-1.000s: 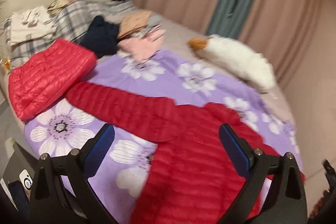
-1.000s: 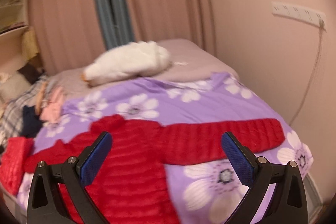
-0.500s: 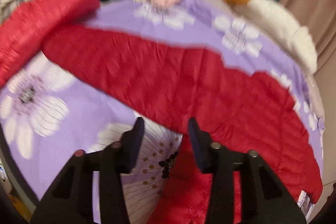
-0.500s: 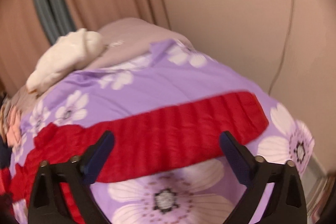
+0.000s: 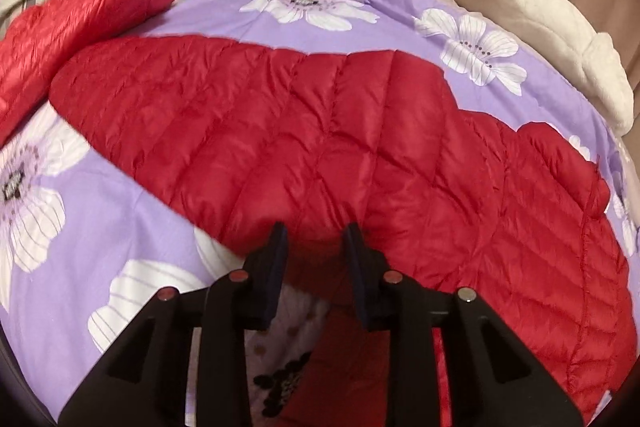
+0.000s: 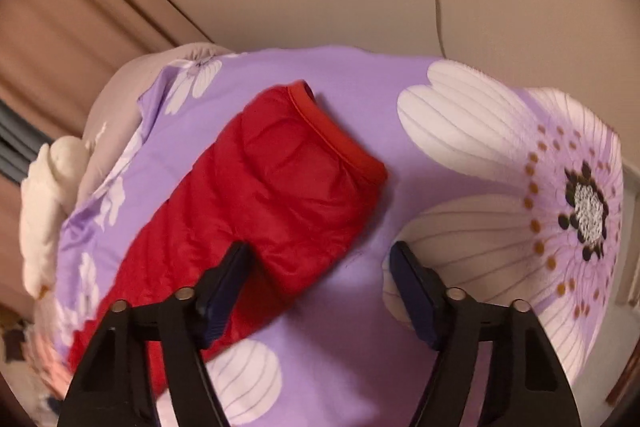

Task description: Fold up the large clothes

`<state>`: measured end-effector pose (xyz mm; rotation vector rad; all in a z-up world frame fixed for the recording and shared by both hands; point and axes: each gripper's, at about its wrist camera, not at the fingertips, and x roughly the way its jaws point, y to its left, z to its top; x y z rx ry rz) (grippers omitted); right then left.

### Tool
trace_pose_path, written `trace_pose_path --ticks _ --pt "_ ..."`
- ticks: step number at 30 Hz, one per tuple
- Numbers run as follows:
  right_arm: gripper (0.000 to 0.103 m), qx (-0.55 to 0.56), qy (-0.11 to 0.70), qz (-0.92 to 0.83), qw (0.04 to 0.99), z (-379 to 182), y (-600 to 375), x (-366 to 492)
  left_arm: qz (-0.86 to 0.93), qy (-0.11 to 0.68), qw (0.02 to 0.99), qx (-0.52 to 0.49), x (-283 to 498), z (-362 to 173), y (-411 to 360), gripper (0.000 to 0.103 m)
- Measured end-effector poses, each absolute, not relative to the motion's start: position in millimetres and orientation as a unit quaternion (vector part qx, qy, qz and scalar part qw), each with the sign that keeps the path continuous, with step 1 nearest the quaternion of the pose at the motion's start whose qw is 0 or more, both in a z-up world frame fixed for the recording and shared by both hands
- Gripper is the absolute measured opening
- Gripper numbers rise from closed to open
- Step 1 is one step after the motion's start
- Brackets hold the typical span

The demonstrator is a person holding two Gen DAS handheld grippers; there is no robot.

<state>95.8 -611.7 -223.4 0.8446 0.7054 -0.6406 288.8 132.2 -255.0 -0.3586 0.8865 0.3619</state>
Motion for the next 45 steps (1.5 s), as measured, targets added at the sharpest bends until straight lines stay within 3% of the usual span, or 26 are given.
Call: trace_pose_path --ticks 3,4,17,31,34,36,38,39,45 --pt "0.017 0.359 0.335 -0.291 0.821 -215.3 -597.9 112.9 0.173 0.424 0.874 -0.165 291.4 -253.6 129.8 0.027" --pt "0.012 0.349 0.333 -0.293 0.826 -211.4 -590.9 117.7 0.172 0.422 0.875 -0.165 290.7 -252.5 129.5 0.027" --pt "0.009 0.193 0.269 -0.093 0.939 -115.4 -370.0 215.4 0.156 0.362 0.912 -0.113 273.0 -207.4 110.2 0.028" --pt "0.008 0.122 0.344 0.057 0.929 -159.6 -219.2 237.7 0.153 0.369 0.91 -0.112 244.4 -205.5 119.3 0.028" --pt "0.025 0.089 0.37 0.046 0.923 -164.4 -209.5 242.8 0.138 0.362 0.914 -0.119 240.8 -200.8 117.1 0.032" --pt "0.051 0.095 0.369 0.043 0.923 -163.3 -215.7 240.0 0.13 0.366 0.912 -0.132 239.8 -198.7 116.0 0.036" --pt "0.072 0.092 0.347 0.035 0.933 -153.8 -225.2 229.1 0.119 0.371 0.909 -0.148 239.3 -196.6 112.9 0.048" --pt "0.077 0.085 0.339 0.027 0.937 -150.4 -221.3 230.4 0.112 0.371 0.909 -0.155 238.5 -195.5 110.6 0.051" --pt "0.08 0.043 0.293 -0.052 0.954 -123.1 -255.7 206.4 0.082 0.36 0.916 -0.156 233.5 -185.6 81.6 0.067"
